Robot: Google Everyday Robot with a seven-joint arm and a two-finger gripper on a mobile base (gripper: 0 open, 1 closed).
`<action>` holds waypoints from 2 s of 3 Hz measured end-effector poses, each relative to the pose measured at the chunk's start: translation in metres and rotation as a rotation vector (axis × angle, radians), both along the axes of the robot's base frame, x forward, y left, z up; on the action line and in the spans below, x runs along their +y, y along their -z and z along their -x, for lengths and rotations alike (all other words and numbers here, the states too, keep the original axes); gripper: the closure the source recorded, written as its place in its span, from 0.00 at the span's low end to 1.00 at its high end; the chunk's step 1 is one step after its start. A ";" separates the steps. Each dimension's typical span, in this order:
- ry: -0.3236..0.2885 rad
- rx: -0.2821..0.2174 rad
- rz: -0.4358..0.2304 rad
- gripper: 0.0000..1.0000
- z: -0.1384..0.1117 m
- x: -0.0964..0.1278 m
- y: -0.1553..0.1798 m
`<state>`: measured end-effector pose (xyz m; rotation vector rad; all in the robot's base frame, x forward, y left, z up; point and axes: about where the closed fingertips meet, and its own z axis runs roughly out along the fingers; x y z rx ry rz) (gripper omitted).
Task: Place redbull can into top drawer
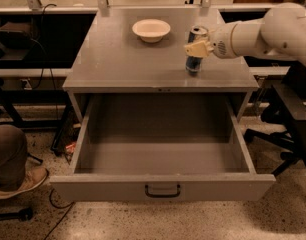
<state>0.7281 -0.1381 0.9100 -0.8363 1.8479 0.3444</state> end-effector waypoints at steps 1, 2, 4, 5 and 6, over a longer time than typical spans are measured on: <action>-0.099 0.043 0.017 1.00 0.040 -0.005 -0.008; -0.187 0.117 0.062 1.00 0.077 0.002 0.005; -0.288 0.163 0.066 1.00 0.110 0.019 0.030; -0.271 0.176 0.058 1.00 0.123 0.016 0.045; -0.236 0.154 0.077 1.00 0.144 0.015 0.069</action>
Offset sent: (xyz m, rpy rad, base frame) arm -0.1331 0.0088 -0.0346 -0.1374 0.2437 0.3040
